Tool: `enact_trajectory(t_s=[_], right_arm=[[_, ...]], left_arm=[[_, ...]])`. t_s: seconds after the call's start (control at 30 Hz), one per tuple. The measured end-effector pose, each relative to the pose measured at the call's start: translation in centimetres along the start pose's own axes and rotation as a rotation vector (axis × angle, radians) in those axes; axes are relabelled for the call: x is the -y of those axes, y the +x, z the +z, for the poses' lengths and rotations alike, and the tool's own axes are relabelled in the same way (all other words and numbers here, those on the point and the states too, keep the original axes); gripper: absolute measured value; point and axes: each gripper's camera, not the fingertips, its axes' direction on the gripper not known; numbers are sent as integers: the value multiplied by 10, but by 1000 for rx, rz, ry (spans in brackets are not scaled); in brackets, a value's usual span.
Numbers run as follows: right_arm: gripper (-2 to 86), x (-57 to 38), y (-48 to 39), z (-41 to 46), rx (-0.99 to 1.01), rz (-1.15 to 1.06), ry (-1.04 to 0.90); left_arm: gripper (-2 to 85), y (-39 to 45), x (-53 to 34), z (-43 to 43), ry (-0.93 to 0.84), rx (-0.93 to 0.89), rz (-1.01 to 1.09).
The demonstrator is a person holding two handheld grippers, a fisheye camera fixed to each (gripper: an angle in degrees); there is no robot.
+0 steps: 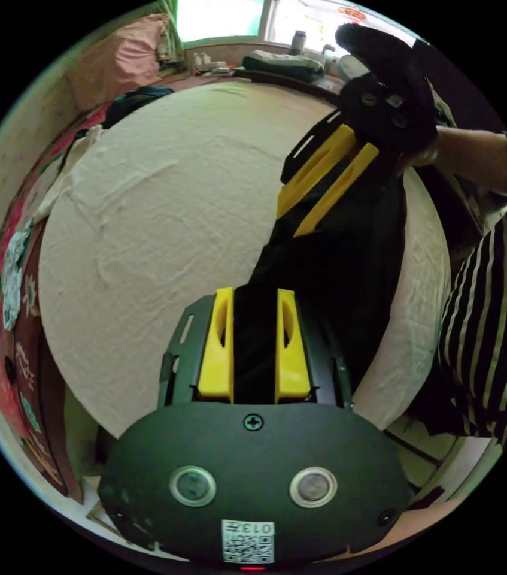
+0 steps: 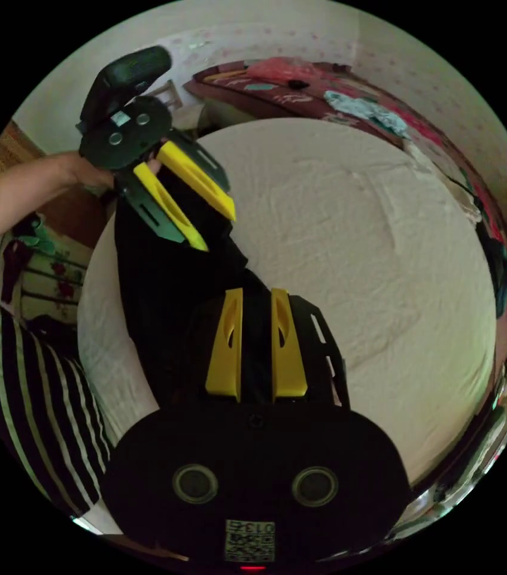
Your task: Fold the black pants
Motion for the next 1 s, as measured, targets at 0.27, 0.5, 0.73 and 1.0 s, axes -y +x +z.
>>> enact_trajectory(t_s=[0.27, 0.5, 0.73, 1.0], right_arm=[[8, 9, 27, 6, 57, -14, 11], [29, -18, 113, -10, 98, 321, 194], [73, -4, 85, -11, 250, 41, 173], [21, -1, 86, 19, 373, -4, 18]], left_arm=[[1, 30, -15, -3, 135, 113, 25], [-1, 36, -25, 3, 189, 197, -57], [-1, 34, 1, 26, 168, 236, -31], [-1, 33, 16, 51, 133, 261, -24]])
